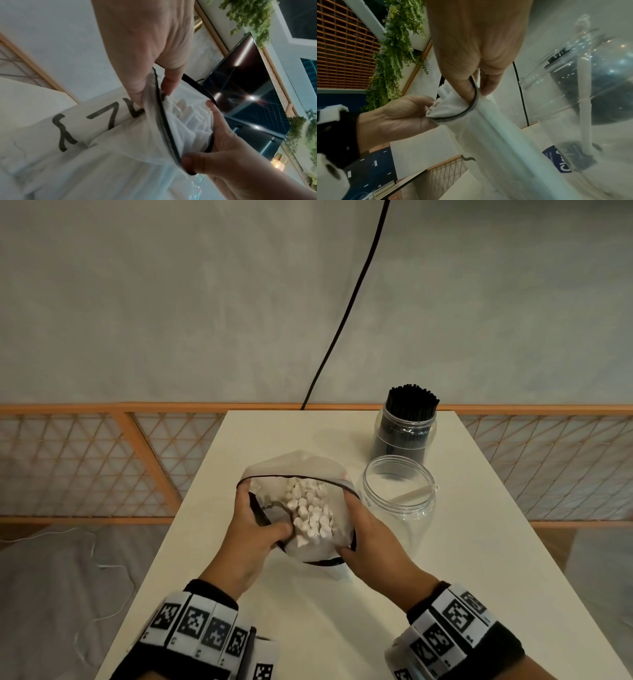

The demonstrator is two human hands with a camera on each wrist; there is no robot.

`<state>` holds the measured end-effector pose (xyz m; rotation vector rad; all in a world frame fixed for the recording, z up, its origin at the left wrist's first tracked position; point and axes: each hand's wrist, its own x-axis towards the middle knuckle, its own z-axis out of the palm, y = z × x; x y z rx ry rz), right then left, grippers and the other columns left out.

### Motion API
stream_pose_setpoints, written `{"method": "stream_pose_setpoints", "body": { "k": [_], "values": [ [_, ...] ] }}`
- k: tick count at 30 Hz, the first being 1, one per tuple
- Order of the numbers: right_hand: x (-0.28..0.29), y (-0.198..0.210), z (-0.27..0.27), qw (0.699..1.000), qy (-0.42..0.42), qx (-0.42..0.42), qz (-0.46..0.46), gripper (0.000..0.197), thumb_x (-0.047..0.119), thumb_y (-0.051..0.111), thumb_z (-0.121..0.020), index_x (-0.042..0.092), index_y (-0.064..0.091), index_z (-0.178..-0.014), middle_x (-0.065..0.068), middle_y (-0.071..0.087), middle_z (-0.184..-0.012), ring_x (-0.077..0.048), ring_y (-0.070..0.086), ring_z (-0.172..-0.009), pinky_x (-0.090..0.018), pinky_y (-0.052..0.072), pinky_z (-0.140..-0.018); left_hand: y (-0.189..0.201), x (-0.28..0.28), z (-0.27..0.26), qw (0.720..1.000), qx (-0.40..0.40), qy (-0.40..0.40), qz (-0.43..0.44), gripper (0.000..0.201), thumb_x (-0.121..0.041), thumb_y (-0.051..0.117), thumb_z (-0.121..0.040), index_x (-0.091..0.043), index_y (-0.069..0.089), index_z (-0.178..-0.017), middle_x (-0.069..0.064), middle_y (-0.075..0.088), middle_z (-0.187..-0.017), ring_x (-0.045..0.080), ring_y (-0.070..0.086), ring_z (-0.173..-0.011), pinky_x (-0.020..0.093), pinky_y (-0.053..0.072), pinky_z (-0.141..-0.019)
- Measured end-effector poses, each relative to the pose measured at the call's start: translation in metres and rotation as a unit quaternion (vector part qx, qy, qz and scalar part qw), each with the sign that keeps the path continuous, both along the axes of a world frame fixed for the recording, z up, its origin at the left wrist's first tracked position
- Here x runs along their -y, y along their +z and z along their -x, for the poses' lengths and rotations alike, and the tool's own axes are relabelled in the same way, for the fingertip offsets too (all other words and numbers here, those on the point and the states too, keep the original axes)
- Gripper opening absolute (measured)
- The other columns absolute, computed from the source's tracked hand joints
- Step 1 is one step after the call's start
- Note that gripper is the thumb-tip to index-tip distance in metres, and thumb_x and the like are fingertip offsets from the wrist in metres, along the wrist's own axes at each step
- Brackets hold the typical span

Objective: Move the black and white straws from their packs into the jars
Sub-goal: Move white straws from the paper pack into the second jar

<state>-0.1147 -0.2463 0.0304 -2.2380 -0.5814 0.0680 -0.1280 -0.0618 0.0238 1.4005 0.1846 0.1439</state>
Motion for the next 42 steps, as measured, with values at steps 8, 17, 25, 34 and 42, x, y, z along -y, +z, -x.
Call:
{"method": "stream_pose_setpoints", "body": {
  "k": [8, 17, 25, 34, 42],
  "values": [
    [0.005, -0.018, -0.009, 0.993, -0.01, -0.062, -0.101, 0.094, -0.006, 0.058, -0.074, 0.062, 0.011, -0.117, 0.031, 0.041, -0.113, 0.011, 0.05, -0.091, 0.002, 0.039, -0.073, -0.015, -0.016, -0.01, 0.934, -0.069, -0.086, -0.339, 0.111, -0.01, 0.081, -0.059, -0.049, 0.012, -0.136, -0.005, 0.047, -0.121, 0.013, 0.05, -0.109, 0.034, 0.05, -0.09],
    [-0.001, -0.015, -0.036, 0.992, 0.003, -0.119, -0.036, 0.123, -0.001, 0.071, -0.066, 0.047, -0.019, -0.136, 0.013, 0.03, -0.123, -0.009, 0.048, -0.103, -0.028, 0.053, -0.087, 0.007, -0.026, -0.051, 0.669, -0.074, -0.181, -0.717, 0.139, -0.05, 0.084, -0.047, -0.032, -0.013, -0.145, 0.0, -0.028, -0.152, 0.032, -0.02, -0.142, 0.051, 0.016, -0.114],
    [0.0, -0.016, -0.053, 0.98, 0.04, -0.191, -0.029, 0.126, 0.0, 0.073, -0.067, 0.045, -0.021, -0.136, 0.009, 0.049, -0.115, -0.008, 0.055, -0.095, -0.02, 0.054, -0.073, 0.009, -0.017, -0.067, 0.871, -0.051, -0.243, -0.424, 0.088, -0.052, 0.067, -0.075, -0.043, 0.006, -0.137, -0.008, 0.049, -0.127, 0.001, 0.053, -0.101, 0.015, 0.044, -0.086],
    [0.0, -0.024, -0.062, 0.969, 0.075, -0.203, -0.116, 0.127, 0.009, 0.083, -0.063, 0.066, -0.013, -0.124, 0.032, 0.04, -0.129, 0.003, 0.046, -0.121, -0.029, 0.049, -0.096, -0.007, -0.039, -0.065, 0.843, -0.055, -0.304, -0.44, 0.112, -0.021, 0.09, -0.048, -0.05, 0.018, -0.128, -0.009, 0.034, -0.122, 0.011, 0.042, -0.118, 0.029, 0.042, -0.103],
    [-0.001, -0.035, -0.068, 0.962, 0.052, -0.227, -0.143, 0.125, 0.005, 0.082, -0.063, 0.049, -0.006, -0.141, 0.012, 0.05, -0.128, -0.015, 0.055, -0.116, -0.038, 0.055, -0.088, -0.005, -0.041, -0.066, 0.869, -0.044, -0.354, -0.343, 0.123, 0.0, 0.087, -0.053, -0.061, 0.005, -0.122, -0.031, 0.04, -0.123, -0.025, 0.042, -0.109, 0.006, 0.045, -0.081]
  ]
}}
